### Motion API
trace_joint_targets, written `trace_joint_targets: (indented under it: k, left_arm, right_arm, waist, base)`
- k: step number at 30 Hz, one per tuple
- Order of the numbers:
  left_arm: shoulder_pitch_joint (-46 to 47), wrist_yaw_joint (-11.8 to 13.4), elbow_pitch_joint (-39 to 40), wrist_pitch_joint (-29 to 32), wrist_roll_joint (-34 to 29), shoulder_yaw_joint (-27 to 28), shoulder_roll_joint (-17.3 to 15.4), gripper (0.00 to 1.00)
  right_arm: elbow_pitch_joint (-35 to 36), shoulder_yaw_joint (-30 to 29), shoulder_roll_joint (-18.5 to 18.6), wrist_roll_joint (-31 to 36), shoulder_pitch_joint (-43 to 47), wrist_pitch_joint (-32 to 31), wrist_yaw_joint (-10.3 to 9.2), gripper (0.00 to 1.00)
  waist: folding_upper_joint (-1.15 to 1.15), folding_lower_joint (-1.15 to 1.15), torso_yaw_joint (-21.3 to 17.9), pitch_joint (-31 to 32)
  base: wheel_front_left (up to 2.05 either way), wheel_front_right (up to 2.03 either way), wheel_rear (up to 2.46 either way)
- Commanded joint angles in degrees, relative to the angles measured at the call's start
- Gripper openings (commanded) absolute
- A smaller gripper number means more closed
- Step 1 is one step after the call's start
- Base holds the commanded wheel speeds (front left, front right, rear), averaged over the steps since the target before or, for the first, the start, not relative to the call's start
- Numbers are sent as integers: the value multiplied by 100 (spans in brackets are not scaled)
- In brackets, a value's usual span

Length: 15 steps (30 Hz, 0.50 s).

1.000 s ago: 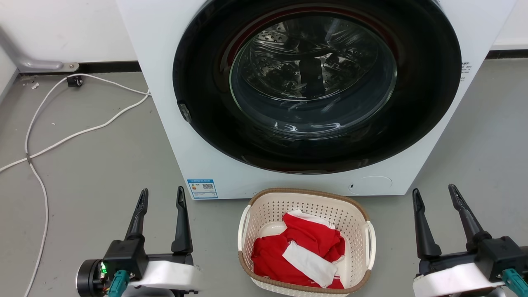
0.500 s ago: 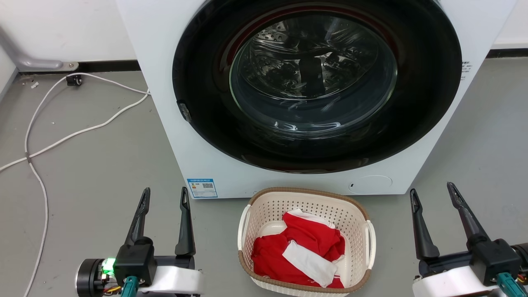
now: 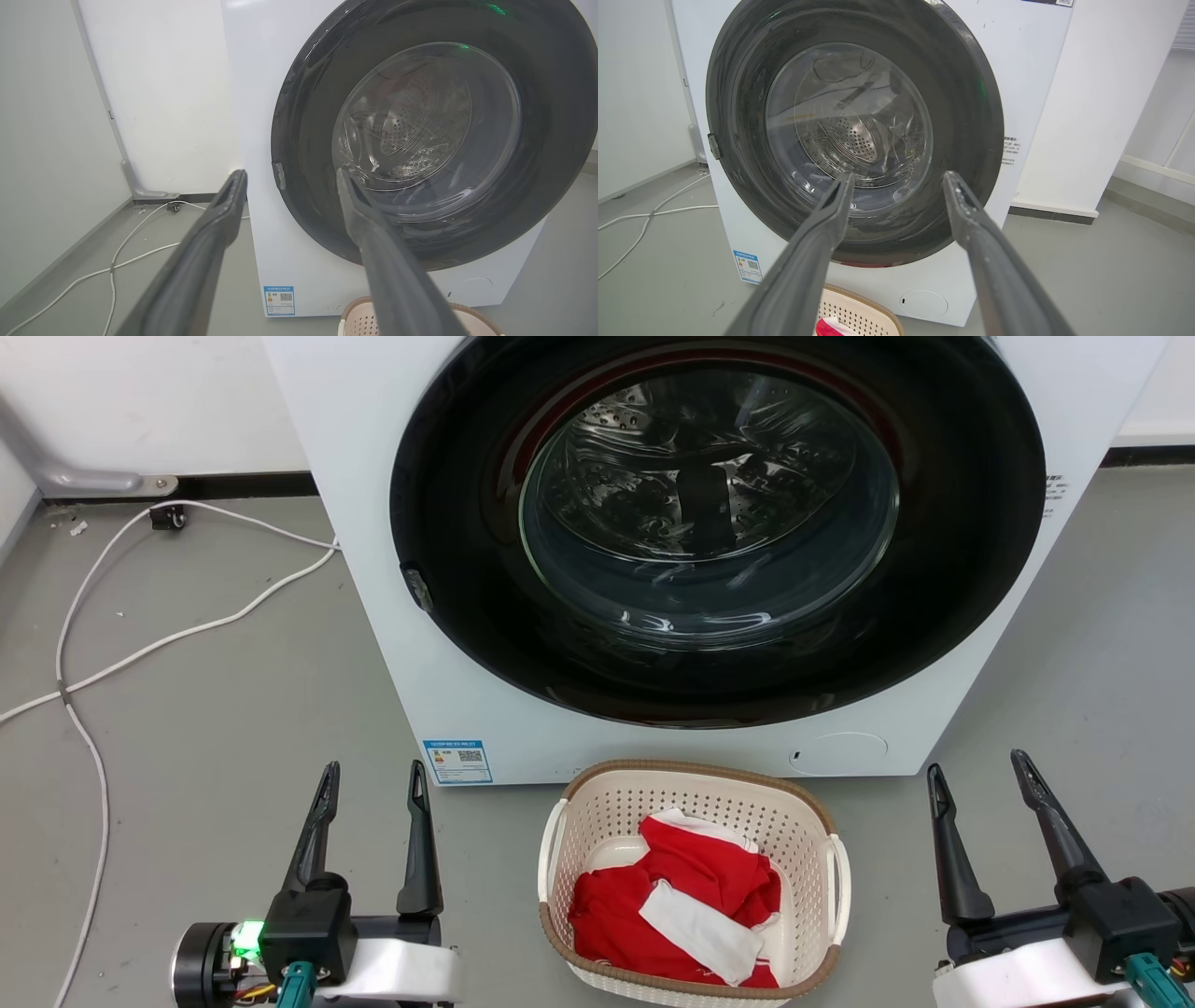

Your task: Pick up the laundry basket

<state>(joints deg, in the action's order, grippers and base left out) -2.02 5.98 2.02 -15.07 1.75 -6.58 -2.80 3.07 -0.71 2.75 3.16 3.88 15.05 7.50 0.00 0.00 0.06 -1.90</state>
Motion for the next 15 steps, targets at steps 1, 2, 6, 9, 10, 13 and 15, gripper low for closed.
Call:
trace_joint_targets:
  k: [1, 2, 6, 9, 10, 13, 15]
  left_arm:
    - [-39, 2, 0, -16, -20, 6, -15, 100]
    - [-39, 2, 1, -16, -23, 10, -15, 100]
    - [-28, -10, 3, -16, -18, 29, -15, 100]
    - [7, -20, -16, -16, 6, 45, -15, 100]
    - [27, -20, -35, -16, 25, 51, -15, 100]
    - [158, -45, -163, -16, 104, 84, -15, 100]
    - [259, -96, -263, -16, 138, 93, -14, 100]
  right_arm:
    - [13, 7, 23, -13, 51, 20, -2, 100]
    - [18, 5, 23, -16, 49, 20, -2, 100]
    - [32, -4, 23, -26, 45, 20, -2, 100]
    - [48, -12, 23, -27, 28, 20, -2, 100]
    - [50, -16, 23, -25, 10, 20, -2, 100]
    - [-8, -47, 23, -3, -94, 19, -2, 100]
    - [-82, -70, 22, 7, -194, 18, -2, 100]
  waist:
    - [0, 0, -4, -3]
    - [0, 0, -7, -4]
    - [0, 0, -16, -13]
    - [0, 0, -22, -34]
    - [0, 0, -27, -50]
    - [0, 0, -44, -154]
    - [0, 0, -51, -259]
  base:
    - [0, 0, 0]
    - [0, 0, 0]
    - [0, 0, 0]
    - [0, 0, 0]
    - [0, 0, 0]
    - [0, 0, 0]
    - [0, 0, 0]
